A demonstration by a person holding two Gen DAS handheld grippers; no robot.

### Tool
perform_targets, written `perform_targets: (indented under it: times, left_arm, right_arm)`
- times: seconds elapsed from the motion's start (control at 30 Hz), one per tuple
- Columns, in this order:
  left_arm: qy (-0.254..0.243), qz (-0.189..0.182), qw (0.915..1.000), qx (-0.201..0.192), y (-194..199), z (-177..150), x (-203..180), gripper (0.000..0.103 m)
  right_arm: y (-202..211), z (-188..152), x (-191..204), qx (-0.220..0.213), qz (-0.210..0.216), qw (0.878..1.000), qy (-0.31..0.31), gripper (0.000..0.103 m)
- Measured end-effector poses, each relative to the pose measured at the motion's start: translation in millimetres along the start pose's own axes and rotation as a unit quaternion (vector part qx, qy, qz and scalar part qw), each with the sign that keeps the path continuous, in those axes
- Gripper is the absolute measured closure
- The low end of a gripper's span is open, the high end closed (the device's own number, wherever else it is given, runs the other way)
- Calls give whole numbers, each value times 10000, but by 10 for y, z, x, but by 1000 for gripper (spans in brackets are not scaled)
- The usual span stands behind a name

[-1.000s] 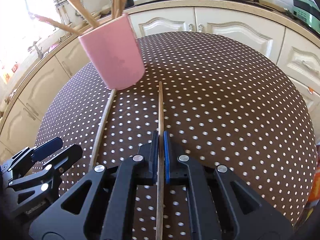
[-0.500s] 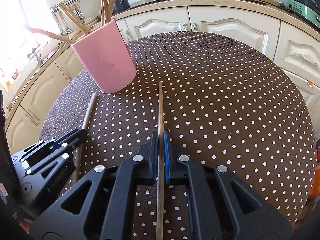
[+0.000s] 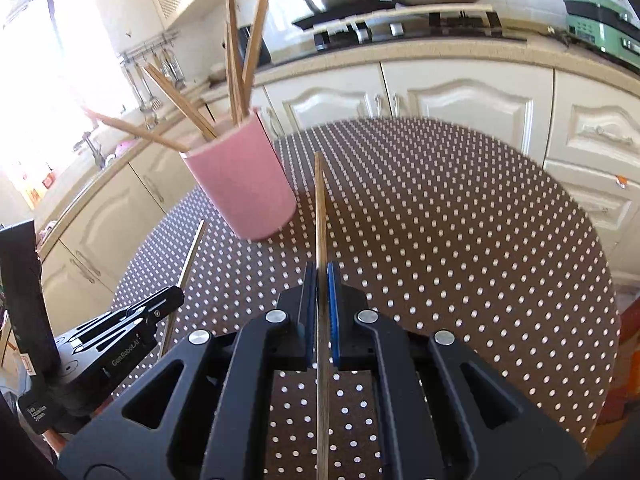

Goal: Organize utensils
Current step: 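Lift both chopsticks upright and carry them over the pink cup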

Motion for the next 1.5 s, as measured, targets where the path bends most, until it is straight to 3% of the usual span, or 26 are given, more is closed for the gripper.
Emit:
perform_targets:
  times: [0.3, 0.6, 0.97, 1.5]
  left_arm:
    - [127, -296, 9962, -805, 357, 233, -23, 96]
    - [106, -275, 9896, -1410, 652, 522, 7, 96]
    - [176, -256, 9792, -2006, 1065, 589, 12, 96]
    - [42, -97, 9542, -2990, 1683, 1067, -78, 96]
  right_arm:
    - [302, 227, 142, -488, 116, 9985, 216, 97]
    - [531, 441, 316, -895, 224, 9945, 488, 97]
    - [800, 670, 458, -1335, 338, 9885, 625, 97]
    - [1151, 1131, 715, -1978, 485, 9746, 932, 97]
Point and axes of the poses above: each gripper's, at about its wrist camera, not at the fingertips, and y roughly against the way its jaws point, x to its left, z to its top, the point moved 10 cm from there along -y, roughly the way its jaws point, and after that the axes turned 2 degrees about x, right-handed, at the moved point
